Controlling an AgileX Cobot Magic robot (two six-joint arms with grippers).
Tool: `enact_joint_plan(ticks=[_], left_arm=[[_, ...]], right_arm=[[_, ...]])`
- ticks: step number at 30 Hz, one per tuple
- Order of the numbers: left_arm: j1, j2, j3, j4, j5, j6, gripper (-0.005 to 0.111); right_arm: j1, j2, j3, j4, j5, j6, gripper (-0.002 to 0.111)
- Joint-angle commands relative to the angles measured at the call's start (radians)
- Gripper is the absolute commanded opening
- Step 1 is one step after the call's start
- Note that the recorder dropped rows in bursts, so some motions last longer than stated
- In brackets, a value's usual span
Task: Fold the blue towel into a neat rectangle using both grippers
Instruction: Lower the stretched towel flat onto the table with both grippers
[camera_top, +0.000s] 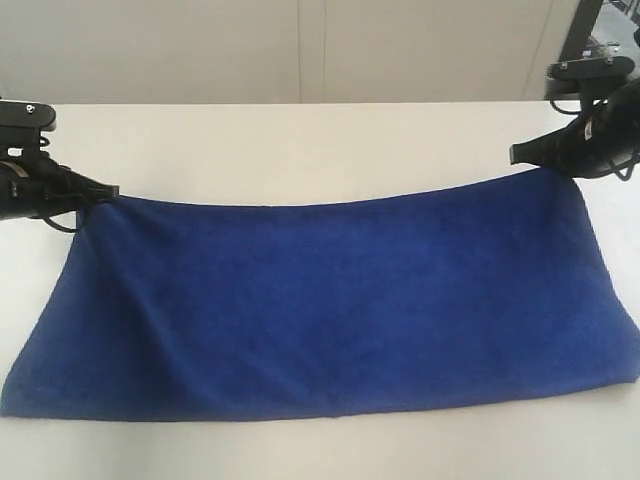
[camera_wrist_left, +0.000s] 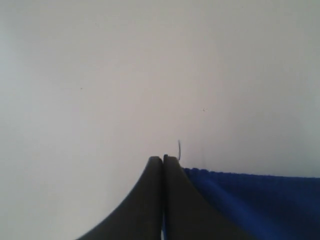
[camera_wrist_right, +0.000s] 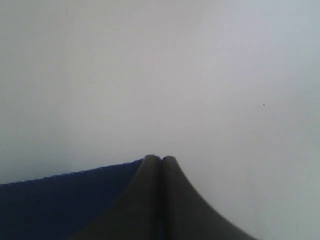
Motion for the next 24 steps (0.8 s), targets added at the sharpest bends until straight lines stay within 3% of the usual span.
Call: enact_joint_plan(ticks=[1, 7, 12, 16, 19, 23, 24], left_arm=[[0.004, 0.042, 0.004, -0.01, -0.066, 0.007, 0.0], [0.004, 0.05, -0.005, 0.021, -0.129, 0.01, 0.0], [0.004, 0.098, -0.114, 0.023, 0.019, 0.005, 0.0], [0.004, 0.098, -0.122, 0.023, 0.044, 0.005, 0.0], [0.004, 0.098, -0.122, 0.023, 0.074, 0.005, 0.014], [0.004, 0.098, -0.122, 0.023, 0.076, 0.007, 0.048], [0.004, 0.098, -0.122, 0.023, 0.076, 0.007, 0.052]], right_arm=[[-0.006, 0.033, -0.03, -0.007, -0.028, 0.004, 0.0], [-0.009, 0.047, -0.032, -0.007, -0.032, 0.004, 0.0], [-0.025, 0.049, -0.032, -0.007, -0.064, 0.025, 0.0], [-0.025, 0.049, -0.032, -0.007, -0.123, 0.023, 0.0], [-0.025, 0.049, -0.032, -0.007, -0.123, 0.021, 0.008], [-0.025, 0.049, -0.032, -0.007, -0.121, 0.021, 0.033], [-0.025, 0.049, -0.032, -0.007, -0.118, 0.021, 0.037]])
